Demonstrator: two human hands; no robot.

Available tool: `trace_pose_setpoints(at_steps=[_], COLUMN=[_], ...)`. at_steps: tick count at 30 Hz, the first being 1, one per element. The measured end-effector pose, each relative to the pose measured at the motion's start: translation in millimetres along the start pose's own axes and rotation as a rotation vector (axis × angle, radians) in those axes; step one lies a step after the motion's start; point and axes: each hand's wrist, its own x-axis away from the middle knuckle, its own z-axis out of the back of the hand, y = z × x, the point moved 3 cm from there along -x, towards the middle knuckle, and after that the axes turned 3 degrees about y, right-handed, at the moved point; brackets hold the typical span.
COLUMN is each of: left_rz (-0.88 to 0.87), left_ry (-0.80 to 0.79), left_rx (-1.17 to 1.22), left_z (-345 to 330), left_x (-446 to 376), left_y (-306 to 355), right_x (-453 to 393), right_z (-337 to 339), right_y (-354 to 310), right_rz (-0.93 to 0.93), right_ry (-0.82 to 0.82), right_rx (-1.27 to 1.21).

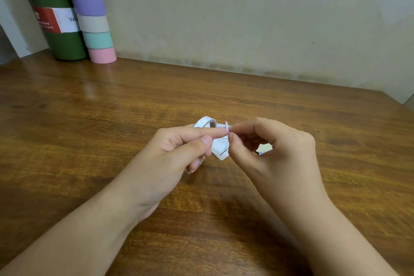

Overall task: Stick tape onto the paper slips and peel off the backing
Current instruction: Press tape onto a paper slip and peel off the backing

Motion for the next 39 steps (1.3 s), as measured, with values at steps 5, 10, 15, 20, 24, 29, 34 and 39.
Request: trace_pose_setpoints(at_steps=[5, 10, 15, 20, 24, 29, 34, 39], left_rz=[0.01, 0.008, -0.001, -0.038, -0.047, -0.037, -0.043, -0.073], left_ry=[-0.01, -0.009, -0.006, 0.006, 0.012, 0.013, 0.0, 0.012], left_rx=[0.045, 0.055, 0.051, -0.002, -0.015, 0.0, -0.008, -0.027], left_z=[0.9, 1.0, 1.8, 1.5, 1.7, 2.6, 2.5, 2.0], left_x=[-0.2, -0.8, -0.3, -0.2, -0.2, 0.2, 0.8, 0.1], left_y=[0.3, 0.2, 0.4, 0.5, 0.7, 1.2, 1.6, 1.6], right_x=[-0.5, -0.9, -1.1, -1.5, -2.0, -1.7, -1.3, -2.0], right_z=[1.1, 0.5, 2.1, 1.5, 1.5, 1.7, 0.7, 1.1], right_y=[-0.1, 0.3, -1.9, -1.8, -0.9, 0.4, 0.3, 0.1], right_rz=[-0.03, -0.041, -0.041, -0.024, -0.047, -0.148, -0.218, -0.276], right_ry=[0.004, 0.002, -0.002, -0.017, -0.028, -0.057, -0.056, -0.066], right_rx=[-0.058, -0.075, -0.091, -0.057, -0.086, -0.229, -0.292, -0.344])
